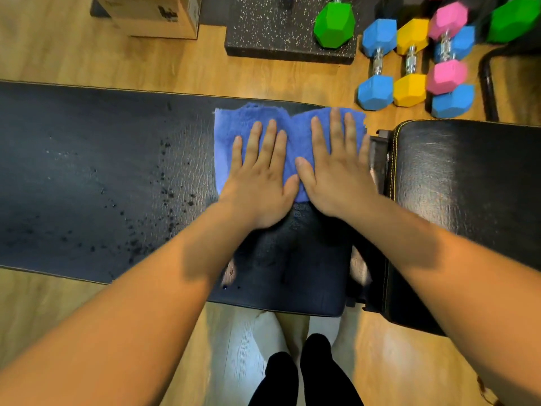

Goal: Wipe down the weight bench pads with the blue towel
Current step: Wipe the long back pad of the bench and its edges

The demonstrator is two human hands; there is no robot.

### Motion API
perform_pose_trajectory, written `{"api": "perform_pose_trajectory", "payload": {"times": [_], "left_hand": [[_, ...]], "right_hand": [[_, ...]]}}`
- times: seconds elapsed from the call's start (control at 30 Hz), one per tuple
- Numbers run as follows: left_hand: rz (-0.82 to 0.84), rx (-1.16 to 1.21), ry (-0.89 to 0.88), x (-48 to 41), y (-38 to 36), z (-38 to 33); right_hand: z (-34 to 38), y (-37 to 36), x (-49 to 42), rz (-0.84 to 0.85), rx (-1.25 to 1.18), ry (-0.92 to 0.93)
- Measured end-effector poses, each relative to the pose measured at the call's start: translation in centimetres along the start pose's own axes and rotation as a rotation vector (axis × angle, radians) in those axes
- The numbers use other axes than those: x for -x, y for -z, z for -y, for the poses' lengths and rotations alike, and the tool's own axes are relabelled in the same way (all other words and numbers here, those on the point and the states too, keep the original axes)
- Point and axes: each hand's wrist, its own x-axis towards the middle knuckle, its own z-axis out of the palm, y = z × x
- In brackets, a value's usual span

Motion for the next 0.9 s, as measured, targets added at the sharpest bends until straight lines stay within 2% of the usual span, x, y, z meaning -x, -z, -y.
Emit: {"api": "perform_pose_trajectory", "payload": {"times": [0.13,0.27,0.43,0.6,0.77,0.9], "left_hand": [[0.019,0.068,0.050,-3.8,1.5,-0.3],[-0.009,0.079,0.088,-2.3,1.0,-0.9],[-0.158,0.158,0.111,8.0,-2.5,-3.7],[-0.078,0.088,0.081,17.2,-5.9,-4.9],[-0.059,0.121,0.140,15.9,-5.7,-5.0],[-0.097,0.129,0.166,10.5,-3.9,-4.0]], "right_hand": [[-0.1,1.6,-4.0,0.068,-0.052,-0.038],[0.7,1.5,-2.4,0.044,-0.045,-0.043],[2.5,-1.0,7.3,-0.036,-0.061,0.043],[3.3,-4.2,17.1,0.035,-0.056,0.138],[2.9,-3.8,14.7,0.021,-0.078,0.143],[2.6,-2.6,9.7,-0.004,-0.047,0.048]]}}
